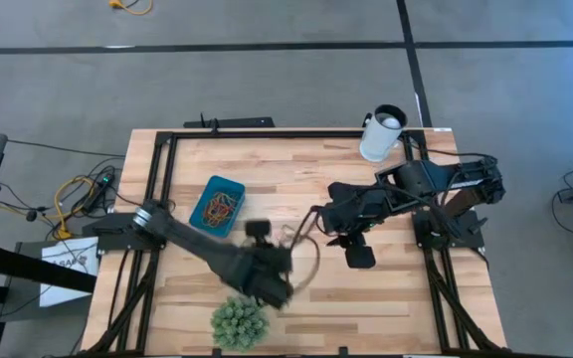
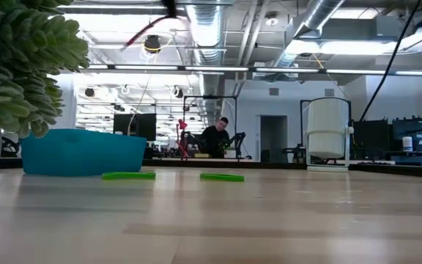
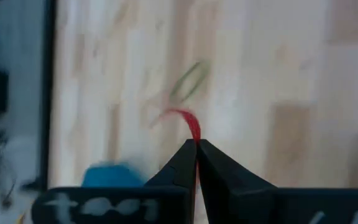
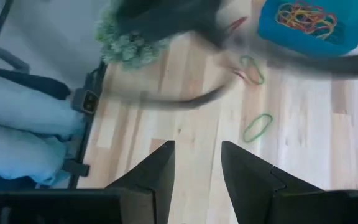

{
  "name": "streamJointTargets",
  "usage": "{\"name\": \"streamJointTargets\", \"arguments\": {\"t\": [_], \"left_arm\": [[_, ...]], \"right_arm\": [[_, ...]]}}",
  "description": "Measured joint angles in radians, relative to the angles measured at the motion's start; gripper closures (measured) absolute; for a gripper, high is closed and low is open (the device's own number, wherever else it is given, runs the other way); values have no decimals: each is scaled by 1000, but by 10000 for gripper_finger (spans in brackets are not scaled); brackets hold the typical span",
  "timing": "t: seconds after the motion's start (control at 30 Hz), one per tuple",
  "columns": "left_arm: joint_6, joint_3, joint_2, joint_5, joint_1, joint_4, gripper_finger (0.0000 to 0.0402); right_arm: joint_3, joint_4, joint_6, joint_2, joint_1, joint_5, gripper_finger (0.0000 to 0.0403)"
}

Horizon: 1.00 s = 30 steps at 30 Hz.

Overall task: Pick and place items into bin
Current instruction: Put the red rubber band into the blue bin

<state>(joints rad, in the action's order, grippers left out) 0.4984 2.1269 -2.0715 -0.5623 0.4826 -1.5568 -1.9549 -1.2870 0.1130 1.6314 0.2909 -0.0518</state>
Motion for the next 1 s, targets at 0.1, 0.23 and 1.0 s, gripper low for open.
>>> {"name": "streamJointTargets", "arguments": {"t": [0.1,0.23,1.0], "left_arm": [[73,-126,122,-46,-26,-18,401],[163,-390,292,-21,-69,0,401],[262,-1493,968,121,-341,729,401]], "right_arm": [[0,-19,0,0,26,0,278],[0,-35,-8,0,62,0,278],[0,5,-10,14,122,176,278]]}}
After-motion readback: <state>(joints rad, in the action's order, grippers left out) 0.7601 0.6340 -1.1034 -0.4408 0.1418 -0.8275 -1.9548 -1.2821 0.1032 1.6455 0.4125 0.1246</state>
